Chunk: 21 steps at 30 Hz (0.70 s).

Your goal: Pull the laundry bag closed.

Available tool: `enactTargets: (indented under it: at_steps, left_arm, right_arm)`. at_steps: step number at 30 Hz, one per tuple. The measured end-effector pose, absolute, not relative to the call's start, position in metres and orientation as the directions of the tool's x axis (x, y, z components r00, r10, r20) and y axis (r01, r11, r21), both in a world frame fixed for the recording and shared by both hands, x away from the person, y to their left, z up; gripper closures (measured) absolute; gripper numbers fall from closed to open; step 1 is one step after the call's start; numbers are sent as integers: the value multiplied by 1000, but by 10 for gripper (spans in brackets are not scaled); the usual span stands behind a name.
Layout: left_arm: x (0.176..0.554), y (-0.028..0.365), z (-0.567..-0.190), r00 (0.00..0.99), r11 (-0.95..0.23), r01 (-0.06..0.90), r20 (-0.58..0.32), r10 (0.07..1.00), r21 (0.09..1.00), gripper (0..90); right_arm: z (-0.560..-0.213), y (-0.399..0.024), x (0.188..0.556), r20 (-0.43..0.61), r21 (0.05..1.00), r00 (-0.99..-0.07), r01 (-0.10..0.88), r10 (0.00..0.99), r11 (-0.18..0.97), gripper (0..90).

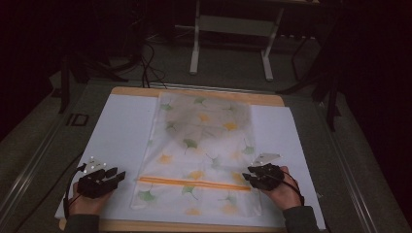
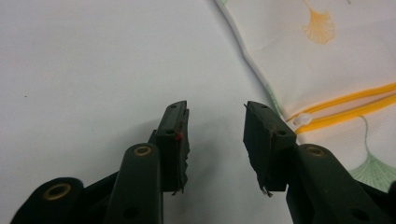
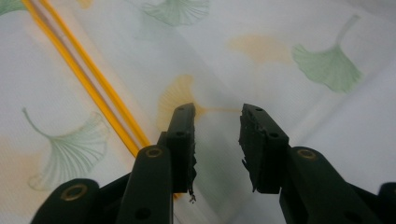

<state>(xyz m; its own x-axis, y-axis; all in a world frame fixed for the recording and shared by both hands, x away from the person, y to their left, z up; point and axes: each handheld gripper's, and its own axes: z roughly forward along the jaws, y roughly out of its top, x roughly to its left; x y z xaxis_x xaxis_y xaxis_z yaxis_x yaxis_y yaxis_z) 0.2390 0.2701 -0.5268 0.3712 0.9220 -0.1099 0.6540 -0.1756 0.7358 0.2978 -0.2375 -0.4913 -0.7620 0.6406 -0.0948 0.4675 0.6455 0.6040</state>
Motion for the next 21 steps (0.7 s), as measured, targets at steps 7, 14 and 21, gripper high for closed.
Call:
enactTargets:
  at_steps: [7, 14, 21]
  left_arm:
    - [240, 270, -527, 369, -173, 654, -112, 923, 736, 602]
    - [241, 267, -527, 382, -193, 649, -97, 919, 736, 603]
    - [241, 267, -526, 385, -195, 648, -95, 918, 736, 604]
  right_arm:
    - [-488, -214, 298, -93, 591, -804, 430, 588, 682, 659]
    - [-488, -192, 300, -104, 558, -840, 394, 532, 731, 673]
    - [-488, -174, 302, -121, 533, -863, 360, 491, 765, 664]
